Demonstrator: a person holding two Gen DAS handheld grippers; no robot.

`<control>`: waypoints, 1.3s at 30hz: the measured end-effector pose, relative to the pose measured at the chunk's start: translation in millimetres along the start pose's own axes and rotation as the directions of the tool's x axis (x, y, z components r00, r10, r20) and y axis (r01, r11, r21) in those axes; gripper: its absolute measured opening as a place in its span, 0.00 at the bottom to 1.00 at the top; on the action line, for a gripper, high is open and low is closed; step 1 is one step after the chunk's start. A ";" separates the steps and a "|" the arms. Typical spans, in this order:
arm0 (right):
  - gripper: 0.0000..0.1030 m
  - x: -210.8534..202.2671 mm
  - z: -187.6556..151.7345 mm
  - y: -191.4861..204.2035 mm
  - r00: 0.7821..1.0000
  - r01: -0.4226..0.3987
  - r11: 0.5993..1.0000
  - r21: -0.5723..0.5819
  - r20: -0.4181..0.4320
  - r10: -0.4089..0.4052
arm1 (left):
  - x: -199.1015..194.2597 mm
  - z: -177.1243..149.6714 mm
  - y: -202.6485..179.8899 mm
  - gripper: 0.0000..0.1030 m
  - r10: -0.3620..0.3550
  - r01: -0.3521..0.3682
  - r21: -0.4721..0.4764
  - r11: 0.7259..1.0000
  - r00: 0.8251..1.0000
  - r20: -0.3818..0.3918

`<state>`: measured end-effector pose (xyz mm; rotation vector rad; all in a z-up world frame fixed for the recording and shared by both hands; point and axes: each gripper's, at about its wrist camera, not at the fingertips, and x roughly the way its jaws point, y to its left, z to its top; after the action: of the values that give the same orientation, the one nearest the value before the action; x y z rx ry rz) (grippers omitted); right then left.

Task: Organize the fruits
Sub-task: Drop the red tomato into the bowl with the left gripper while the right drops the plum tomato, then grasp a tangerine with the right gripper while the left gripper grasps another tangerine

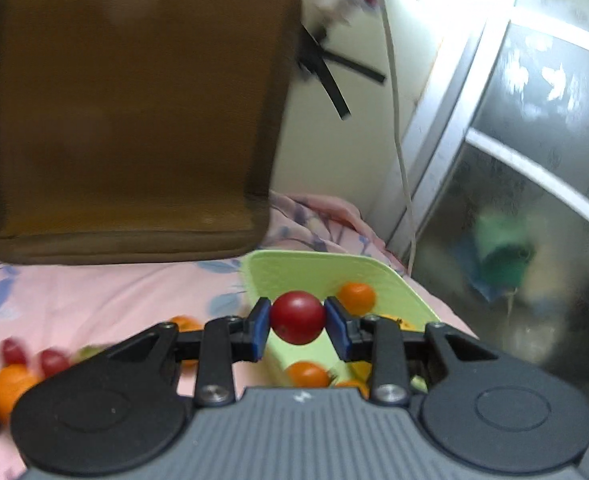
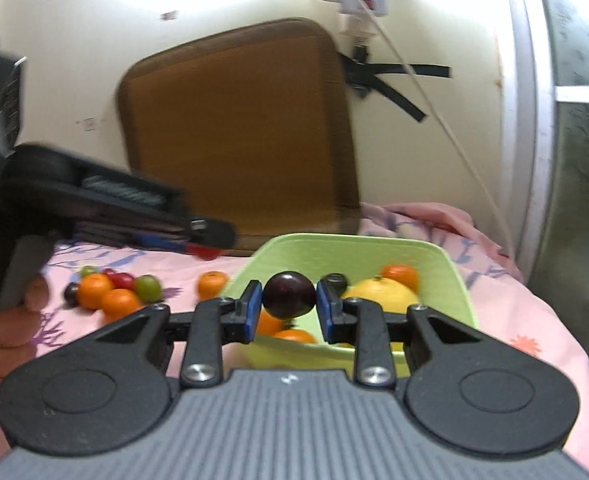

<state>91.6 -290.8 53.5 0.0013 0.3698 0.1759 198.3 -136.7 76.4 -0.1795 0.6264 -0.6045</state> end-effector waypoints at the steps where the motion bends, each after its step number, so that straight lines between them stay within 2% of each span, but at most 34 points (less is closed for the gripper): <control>1: 0.31 2.1 -2.3 -3.4 1.000 0.002 1.000 0.011 0.002 -0.002 | 9.9 1.2 -5.6 0.29 0.001 -0.001 0.007 1.000 1.000 -0.015; 3: 0.32 7.0 -7.1 -6.3 1.000 0.001 1.000 0.016 0.001 -0.001 | 29.5 3.5 -13.8 0.30 0.020 -0.019 0.026 0.999 0.999 -0.042; 5: 0.34 11.7 -8.6 -1.8 1.000 0.013 1.000 0.000 -0.015 -0.013 | 45.4 4.8 -17.6 0.45 0.039 -0.037 0.035 0.999 0.997 -0.066; 7: 0.47 9.2 -7.5 -1.1 1.000 0.016 1.000 -0.007 0.002 -0.016 | 50.6 6.0 -16.3 0.47 0.037 -0.036 0.025 0.999 0.997 -0.063; 9: 0.47 5.9 -7.4 -2.5 1.000 0.015 1.000 -0.006 0.013 -0.015 | 49.5 8.2 -12.5 0.47 0.029 -0.028 0.006 1.000 0.998 -0.051; 14: 0.46 1.7 -6.9 -6.0 0.999 0.017 1.000 0.012 0.039 -0.017 | 12.6 15.1 8.7 0.47 0.048 -0.047 -0.046 0.998 0.999 0.024; 18: 0.46 -1.2 -7.1 -7.8 0.998 0.021 1.000 0.022 0.060 -0.022 | -43.3 12.6 46.6 0.47 0.110 -0.100 -0.104 0.990 0.989 0.100; 20: 0.46 -3.6 -7.9 -7.8 0.997 0.025 0.999 0.025 0.079 -0.027 | -74.8 2.8 70.7 0.47 0.181 -0.164 -0.132 0.977 0.975 0.128; 23: 0.45 -8.1 -9.1 -7.8 0.992 0.038 0.999 0.028 0.117 -0.041 | -112.6 -19.4 103.2 0.47 0.316 -0.290 -0.177 0.940 0.939 0.137; 25: 0.44 -9.1 -9.2 -7.6 0.989 0.045 0.999 0.029 0.138 -0.049 | -129.6 -37.4 126.3 0.47 0.385 -0.355 -0.217 0.909 0.915 0.117; 28: 0.38 -8.4 -6.3 -5.6 0.988 0.035 0.998 0.045 0.148 -0.042 | -136.3 -54.3 153.4 0.45 0.437 -0.408 -0.265 0.874 0.898 0.059; 30: 0.38 -6.5 -1.6 -1.1 0.993 0.004 0.998 0.069 0.120 -0.013 | -137.7 -60.5 164.6 0.44 0.437 -0.407 -0.287 0.867 0.898 0.048; 34: 0.38 -2.6 6.0 21.5 0.993 -0.116 0.989 0.097 0.046 0.112 | -133.1 -61.8 171.8 0.44 0.392 -0.358 -0.305 0.882 0.918 0.057; 36: 0.37 4.2 12.7 39.7 0.988 -0.155 0.986 0.057 0.001 0.155 | -127.9 -61.5 168.9 0.44 0.378 -0.345 -0.286 0.894 0.923 0.069; 39: 0.36 27.9 31.5 64.0 0.988 -0.137 0.986 -0.099 -0.082 0.129 | -119.1 -60.4 157.9 0.44 0.358 -0.334 -0.217 0.917 0.930 0.082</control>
<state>117.6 -222.1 75.0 -0.0844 0.4360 0.3281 160.4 62.2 34.4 -0.2839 0.5843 -0.1837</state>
